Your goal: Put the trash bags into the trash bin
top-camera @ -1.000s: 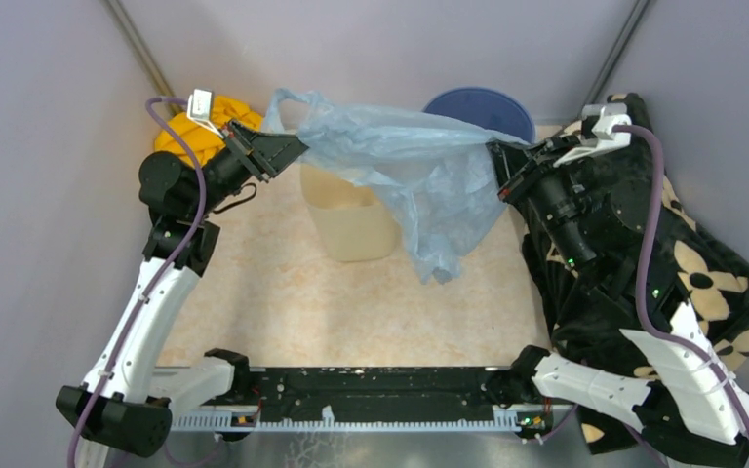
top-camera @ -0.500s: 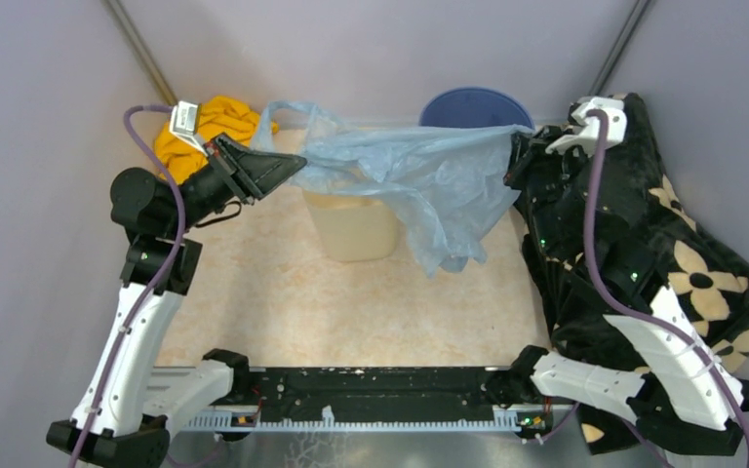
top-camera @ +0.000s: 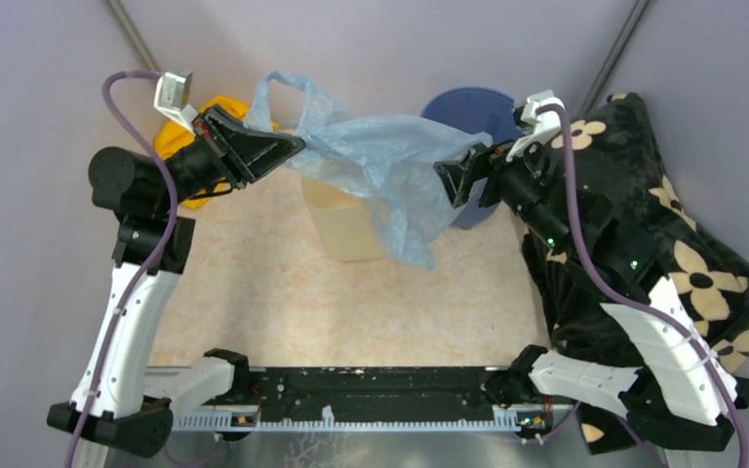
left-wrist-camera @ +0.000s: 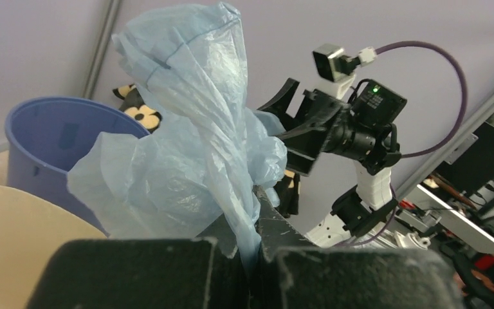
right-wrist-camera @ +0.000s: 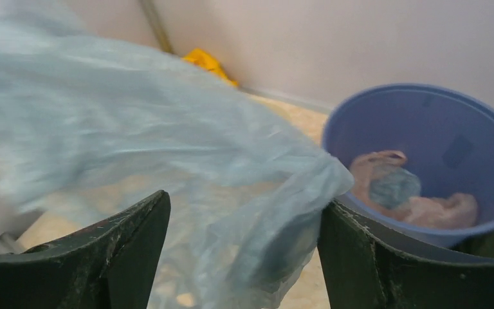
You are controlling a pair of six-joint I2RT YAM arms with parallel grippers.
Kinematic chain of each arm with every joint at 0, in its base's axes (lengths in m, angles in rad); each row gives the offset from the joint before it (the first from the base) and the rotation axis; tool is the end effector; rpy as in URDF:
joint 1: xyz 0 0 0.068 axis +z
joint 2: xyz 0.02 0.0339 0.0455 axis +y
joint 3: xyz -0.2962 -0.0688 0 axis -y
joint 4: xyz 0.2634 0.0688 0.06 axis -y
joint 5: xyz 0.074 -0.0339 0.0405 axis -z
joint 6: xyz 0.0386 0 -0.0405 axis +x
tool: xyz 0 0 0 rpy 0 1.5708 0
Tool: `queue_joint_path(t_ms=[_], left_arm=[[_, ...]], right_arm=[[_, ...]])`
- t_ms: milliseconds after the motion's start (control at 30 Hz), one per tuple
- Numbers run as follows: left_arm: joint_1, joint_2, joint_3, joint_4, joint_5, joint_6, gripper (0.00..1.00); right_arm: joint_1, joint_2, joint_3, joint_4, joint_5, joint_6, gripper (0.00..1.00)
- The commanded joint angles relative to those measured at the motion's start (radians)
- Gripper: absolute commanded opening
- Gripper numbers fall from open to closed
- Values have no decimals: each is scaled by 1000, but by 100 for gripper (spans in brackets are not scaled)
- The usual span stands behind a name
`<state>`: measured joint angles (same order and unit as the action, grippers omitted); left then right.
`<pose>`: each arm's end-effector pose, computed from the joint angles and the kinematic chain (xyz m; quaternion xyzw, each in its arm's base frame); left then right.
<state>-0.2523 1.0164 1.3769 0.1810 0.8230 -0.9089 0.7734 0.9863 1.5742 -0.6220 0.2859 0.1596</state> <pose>0.1627 -0.0712 0.5661 0.1841 0.5393 -0.6022 0.5591 0.1174 0.0994 0.5528 -0.1206 0.7084 0.2179 0.6604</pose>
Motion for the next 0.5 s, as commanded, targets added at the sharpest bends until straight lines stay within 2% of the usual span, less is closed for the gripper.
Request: queue_joint_path(t_ms=[0, 67, 200, 333, 400, 467], left_arm=[[4, 64, 12, 162, 131, -82, 0], [5, 86, 11, 222, 161, -119, 0], [5, 116, 17, 261, 182, -140, 0], [5, 145, 20, 274, 182, -145, 0], [5, 153, 20, 274, 185, -139, 0], [5, 156, 20, 258, 181, -123, 0]], right_arm=[[-6, -33, 100, 1, -332, -1, 79], [-5, -27, 88, 17, -397, -7, 79], [-5, -79, 3, 104, -419, -25, 80], [-5, -55, 49, 62, -524, -69, 77], [-5, -93, 46, 68, -407, -96, 76], [-5, -151, 27, 104, -250, -97, 80]])
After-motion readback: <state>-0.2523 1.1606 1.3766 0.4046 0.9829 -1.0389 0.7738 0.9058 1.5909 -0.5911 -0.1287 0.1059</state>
